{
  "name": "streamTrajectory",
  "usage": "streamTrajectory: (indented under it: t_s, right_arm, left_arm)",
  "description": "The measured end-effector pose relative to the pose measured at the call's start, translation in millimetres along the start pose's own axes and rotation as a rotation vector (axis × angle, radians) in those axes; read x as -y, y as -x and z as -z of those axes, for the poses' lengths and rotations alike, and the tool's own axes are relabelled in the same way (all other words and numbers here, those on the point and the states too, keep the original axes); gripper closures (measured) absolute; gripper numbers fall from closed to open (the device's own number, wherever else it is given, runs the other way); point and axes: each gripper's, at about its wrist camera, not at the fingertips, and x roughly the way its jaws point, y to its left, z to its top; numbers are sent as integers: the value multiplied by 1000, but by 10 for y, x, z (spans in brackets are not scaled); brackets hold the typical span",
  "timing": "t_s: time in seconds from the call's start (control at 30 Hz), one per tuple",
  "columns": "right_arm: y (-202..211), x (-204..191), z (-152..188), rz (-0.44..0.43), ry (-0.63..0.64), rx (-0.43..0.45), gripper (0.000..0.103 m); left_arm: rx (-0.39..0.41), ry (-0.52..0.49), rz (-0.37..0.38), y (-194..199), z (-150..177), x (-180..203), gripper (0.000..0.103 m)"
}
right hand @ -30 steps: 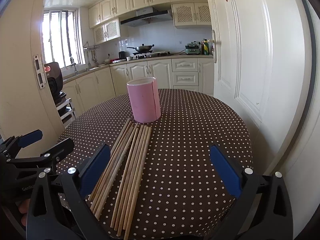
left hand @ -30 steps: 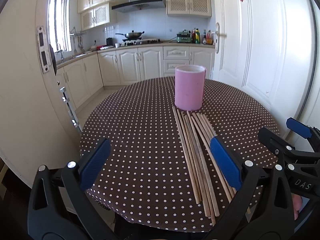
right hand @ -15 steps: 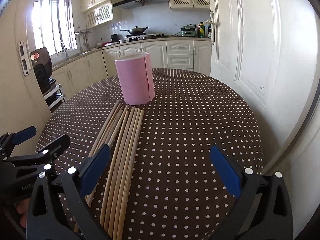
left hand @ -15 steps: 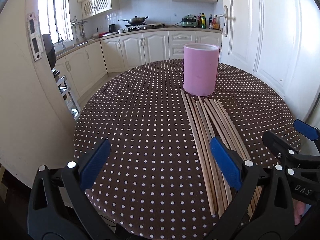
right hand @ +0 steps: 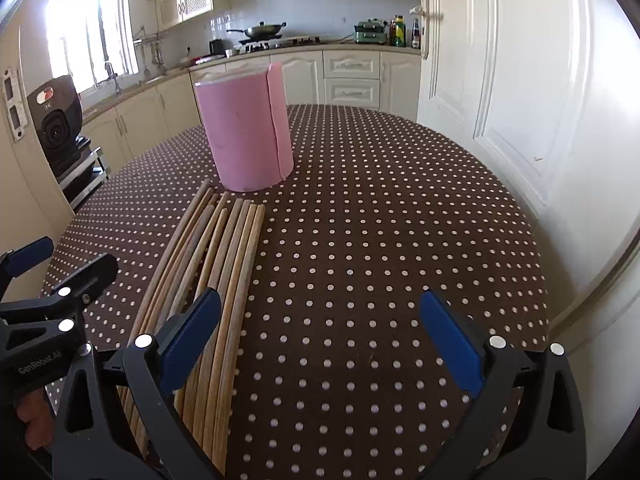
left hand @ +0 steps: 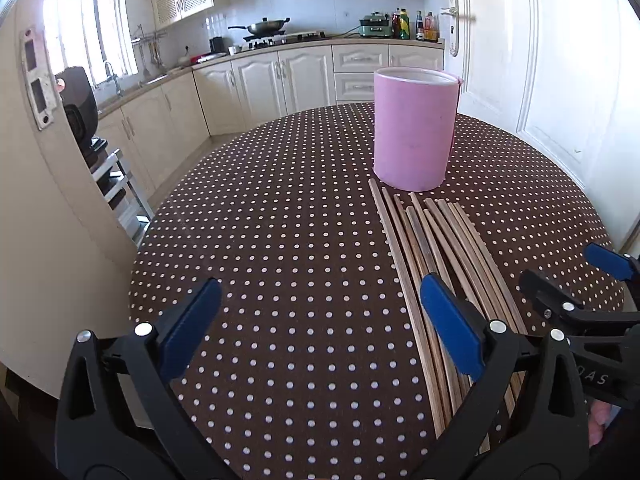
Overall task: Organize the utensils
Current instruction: 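Move the left tool toward the pile of wooden chopsticks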
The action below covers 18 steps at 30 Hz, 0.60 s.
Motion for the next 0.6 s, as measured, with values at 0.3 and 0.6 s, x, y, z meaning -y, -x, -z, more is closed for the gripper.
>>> streamTrajectory:
  t_s: [0.3, 0.6]
  right_arm:
    - [-128, -33, -103, 11, 39, -57, 7]
    - [-245, -159, -145, 75, 126, -81, 7]
  left_arm:
    - [-40, 22, 38, -154, -94, -65, 6]
    - [-75, 40, 72, -259, -131, -106, 6]
